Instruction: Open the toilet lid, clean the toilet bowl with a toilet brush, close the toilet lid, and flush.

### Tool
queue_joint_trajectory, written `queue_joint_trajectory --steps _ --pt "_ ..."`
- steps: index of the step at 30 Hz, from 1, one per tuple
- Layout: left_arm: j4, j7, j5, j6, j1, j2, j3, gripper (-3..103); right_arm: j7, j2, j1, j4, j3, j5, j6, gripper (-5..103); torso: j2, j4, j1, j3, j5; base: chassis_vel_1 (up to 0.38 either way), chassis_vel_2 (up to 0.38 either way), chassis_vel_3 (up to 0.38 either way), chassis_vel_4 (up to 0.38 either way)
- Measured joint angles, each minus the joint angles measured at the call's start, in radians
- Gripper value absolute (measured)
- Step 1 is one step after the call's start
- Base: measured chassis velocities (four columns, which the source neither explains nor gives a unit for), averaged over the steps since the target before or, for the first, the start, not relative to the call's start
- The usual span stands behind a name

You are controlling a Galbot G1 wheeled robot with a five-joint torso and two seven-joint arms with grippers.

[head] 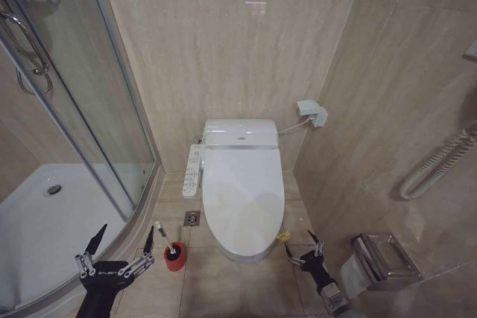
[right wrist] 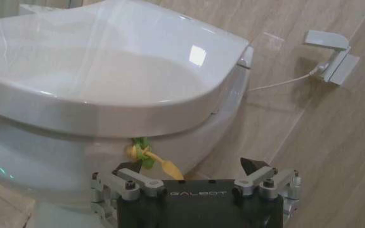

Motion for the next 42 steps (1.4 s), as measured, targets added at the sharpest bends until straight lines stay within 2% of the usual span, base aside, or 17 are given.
queue_joint_trajectory --steps 31,32,38,39,42 --pt "0.000 0.000 0.000 0.000 0.000 0.000 0.000 100 0.023 0.045 0.128 -0.143 -0.022 -0.012 0.038 102 0.000 0.0001 0.000 0.000 0.0000 0.000 0.000 0.000 0.000" --pt "0.000 0.000 0.000 0.000 0.000 0.000 0.000 100 0.022 0.044 0.132 -0.148 -0.021 -0.012 0.040 78 0.000 0.0000 0.000 0.000 0.0000 0.000 0.000 0.000 0.000" --pt "0.000 0.000 0.000 0.000 0.000 0.000 0.000 100 0.017 0.040 0.136 -0.159 -0.022 -0.015 0.051 78 0.000 -0.0001 0.000 0.000 0.0000 0.000 0.000 0.000 0.000" --pt "0.000 0.000 0.000 0.000 0.000 0.000 0.000 100 0.018 0.039 0.135 -0.157 -0.023 -0.015 0.051 50 0.000 -0.0001 0.000 0.000 0.0000 0.000 0.000 0.000 0.000" --pt "0.000 0.000 0.000 0.000 0.000 0.000 0.000 100 0.019 0.030 0.126 -0.150 -0.024 -0.015 0.052 50 0.000 -0.0001 0.000 0.000 0.0001 0.000 0.000 0.000 0.000"
